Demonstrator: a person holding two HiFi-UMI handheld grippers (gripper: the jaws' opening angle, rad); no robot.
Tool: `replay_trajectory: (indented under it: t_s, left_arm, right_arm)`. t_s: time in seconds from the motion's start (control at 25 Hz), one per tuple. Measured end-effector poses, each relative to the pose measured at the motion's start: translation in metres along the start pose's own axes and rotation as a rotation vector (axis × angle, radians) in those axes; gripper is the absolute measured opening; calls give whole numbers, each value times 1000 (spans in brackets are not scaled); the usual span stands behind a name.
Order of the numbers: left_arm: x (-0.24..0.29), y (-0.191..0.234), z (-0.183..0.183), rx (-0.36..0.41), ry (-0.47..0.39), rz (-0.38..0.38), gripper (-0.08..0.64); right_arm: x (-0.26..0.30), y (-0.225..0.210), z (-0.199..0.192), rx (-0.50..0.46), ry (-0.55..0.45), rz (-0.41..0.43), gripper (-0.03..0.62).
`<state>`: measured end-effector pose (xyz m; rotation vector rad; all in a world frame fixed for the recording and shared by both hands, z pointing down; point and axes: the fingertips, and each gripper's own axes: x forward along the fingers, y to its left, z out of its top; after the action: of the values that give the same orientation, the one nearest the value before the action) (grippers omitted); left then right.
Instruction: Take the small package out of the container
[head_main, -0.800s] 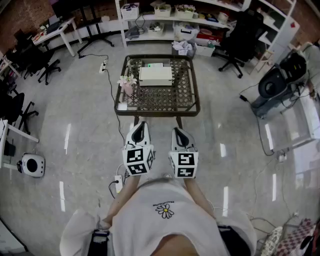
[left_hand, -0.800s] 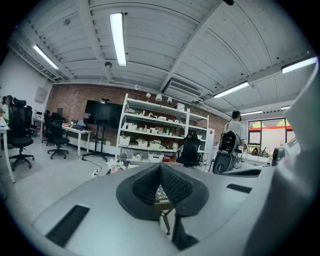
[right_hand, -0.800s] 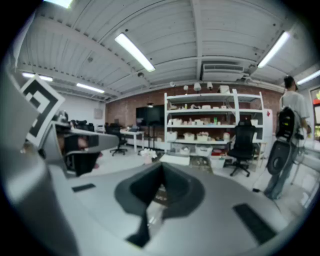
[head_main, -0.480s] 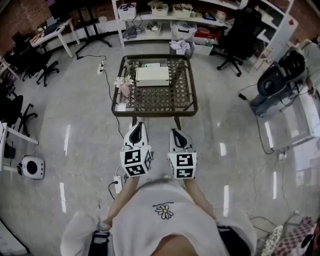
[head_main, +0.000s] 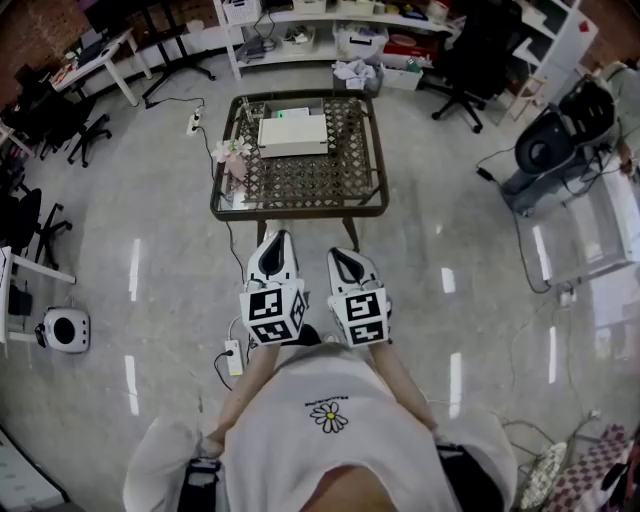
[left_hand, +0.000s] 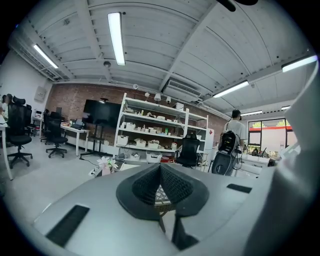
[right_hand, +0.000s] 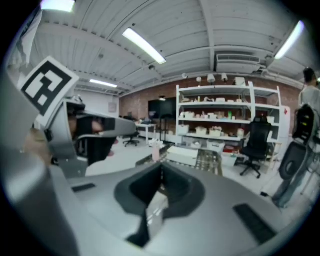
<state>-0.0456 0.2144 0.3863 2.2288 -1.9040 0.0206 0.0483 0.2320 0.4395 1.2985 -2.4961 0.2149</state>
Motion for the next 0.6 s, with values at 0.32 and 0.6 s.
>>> replay_trajectory:
  t_s: [0.32, 0.6]
  left_arm:
    - [34, 4, 1, -10, 2, 9, 23]
    - [102, -2, 3, 7, 4, -76, 23]
  right_arm:
    - [12, -28, -1, 22, 0, -12, 32]
    - [53, -69, 10, 46, -7, -76, 32]
